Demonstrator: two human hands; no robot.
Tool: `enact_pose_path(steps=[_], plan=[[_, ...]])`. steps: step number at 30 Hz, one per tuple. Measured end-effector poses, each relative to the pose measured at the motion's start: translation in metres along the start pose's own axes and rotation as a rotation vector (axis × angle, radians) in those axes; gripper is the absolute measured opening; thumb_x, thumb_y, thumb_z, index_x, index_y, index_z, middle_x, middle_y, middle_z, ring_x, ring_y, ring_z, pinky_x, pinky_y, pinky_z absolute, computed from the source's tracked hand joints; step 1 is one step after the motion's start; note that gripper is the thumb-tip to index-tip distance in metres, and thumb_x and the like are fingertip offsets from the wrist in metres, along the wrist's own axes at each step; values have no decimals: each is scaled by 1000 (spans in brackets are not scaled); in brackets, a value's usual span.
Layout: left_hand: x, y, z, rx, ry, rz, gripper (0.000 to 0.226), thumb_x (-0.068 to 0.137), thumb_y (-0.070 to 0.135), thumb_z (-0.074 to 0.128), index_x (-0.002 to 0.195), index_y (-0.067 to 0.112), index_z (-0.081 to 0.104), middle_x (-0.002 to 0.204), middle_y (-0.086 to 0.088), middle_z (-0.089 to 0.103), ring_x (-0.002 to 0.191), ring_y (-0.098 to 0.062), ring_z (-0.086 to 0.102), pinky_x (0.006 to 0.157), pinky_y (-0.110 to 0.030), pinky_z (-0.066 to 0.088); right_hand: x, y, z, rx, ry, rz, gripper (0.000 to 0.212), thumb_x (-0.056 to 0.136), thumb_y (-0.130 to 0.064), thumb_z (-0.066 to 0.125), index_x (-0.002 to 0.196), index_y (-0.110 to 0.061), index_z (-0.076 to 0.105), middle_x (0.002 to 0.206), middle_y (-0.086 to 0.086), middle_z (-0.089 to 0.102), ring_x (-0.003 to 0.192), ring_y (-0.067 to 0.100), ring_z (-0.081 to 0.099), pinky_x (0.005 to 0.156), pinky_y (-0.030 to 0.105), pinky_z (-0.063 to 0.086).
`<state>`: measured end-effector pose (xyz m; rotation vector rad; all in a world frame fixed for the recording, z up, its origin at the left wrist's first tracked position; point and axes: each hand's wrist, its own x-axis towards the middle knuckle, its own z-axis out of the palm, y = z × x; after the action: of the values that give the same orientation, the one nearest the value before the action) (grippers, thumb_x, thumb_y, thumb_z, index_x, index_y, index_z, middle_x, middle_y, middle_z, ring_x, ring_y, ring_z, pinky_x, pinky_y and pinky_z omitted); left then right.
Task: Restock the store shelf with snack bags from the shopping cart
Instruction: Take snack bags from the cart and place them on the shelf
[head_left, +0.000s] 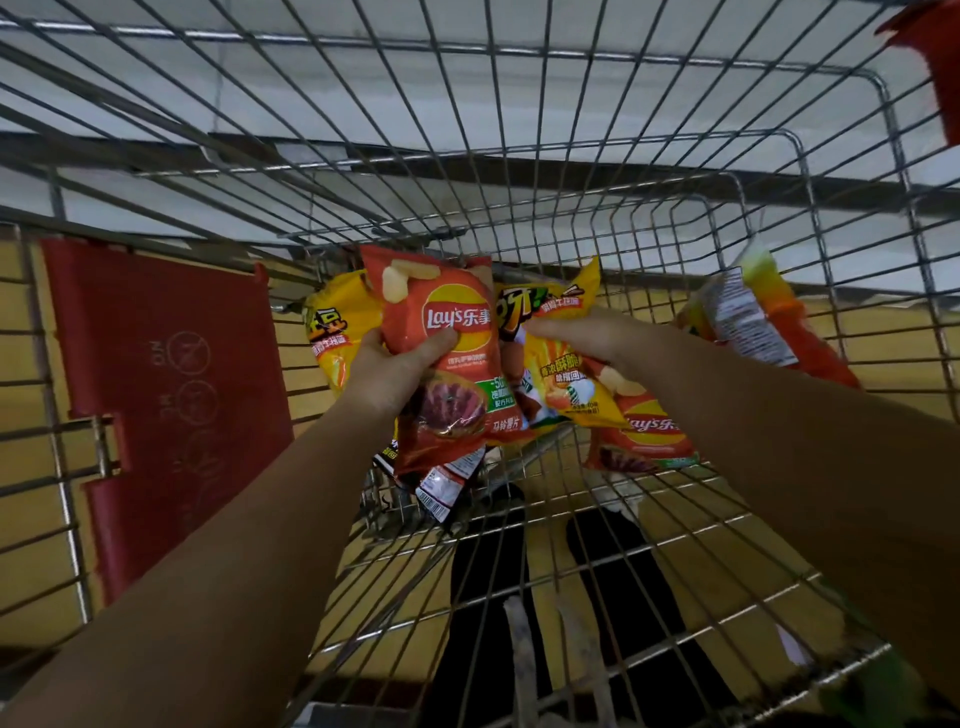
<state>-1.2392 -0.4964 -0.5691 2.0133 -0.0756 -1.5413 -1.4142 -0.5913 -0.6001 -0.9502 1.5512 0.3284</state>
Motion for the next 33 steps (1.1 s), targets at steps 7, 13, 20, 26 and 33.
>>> enact_pose_path(steps=[7, 13, 20, 26, 33], plan=[[-6, -5, 13, 100, 30, 40, 67, 78, 27, 76, 133, 14, 40, 126, -6, 58, 104, -25, 61, 80, -34, 47, 0, 11, 2, 80, 26, -4, 58, 79, -31, 72, 128, -10, 50, 139, 10, 48, 126, 28, 46, 100, 37, 38], [-22, 2, 10, 147, 86, 106, 66, 77, 33, 76, 131, 14, 43, 126, -6, 60, 107, -27, 61, 92, -41, 50, -20, 14, 17, -202, 245, -199, 64, 73, -54, 69, 121, -14, 55, 120, 6, 62, 108, 26, 59, 82, 28, 44], [-78, 16, 5, 146, 228, 261, 65, 77, 33, 76, 129, 16, 42, 118, -1, 59, 111, -26, 58, 101, -45, 45, -69, -4, 25, -194, 340, -356, 68, 75, -50, 70, 124, -9, 46, 120, 10, 59, 109, 30, 57, 84, 34, 45], [-146, 32, -1, 122, 471, 422, 58, 80, 34, 72, 125, 12, 42, 102, 2, 51, 107, -25, 57, 95, -33, 45, -130, -32, 14, -242, 356, -597, 64, 77, -46, 69, 122, -9, 43, 115, 9, 59, 105, 29, 58, 73, 30, 41], [-224, 59, -17, -28, 696, 580, 60, 79, 39, 70, 124, 17, 38, 113, -1, 57, 109, -26, 58, 96, -45, 47, -214, -76, 4, -299, 405, -829, 74, 73, -57, 68, 124, -9, 42, 120, 10, 55, 109, 31, 55, 79, 34, 44]])
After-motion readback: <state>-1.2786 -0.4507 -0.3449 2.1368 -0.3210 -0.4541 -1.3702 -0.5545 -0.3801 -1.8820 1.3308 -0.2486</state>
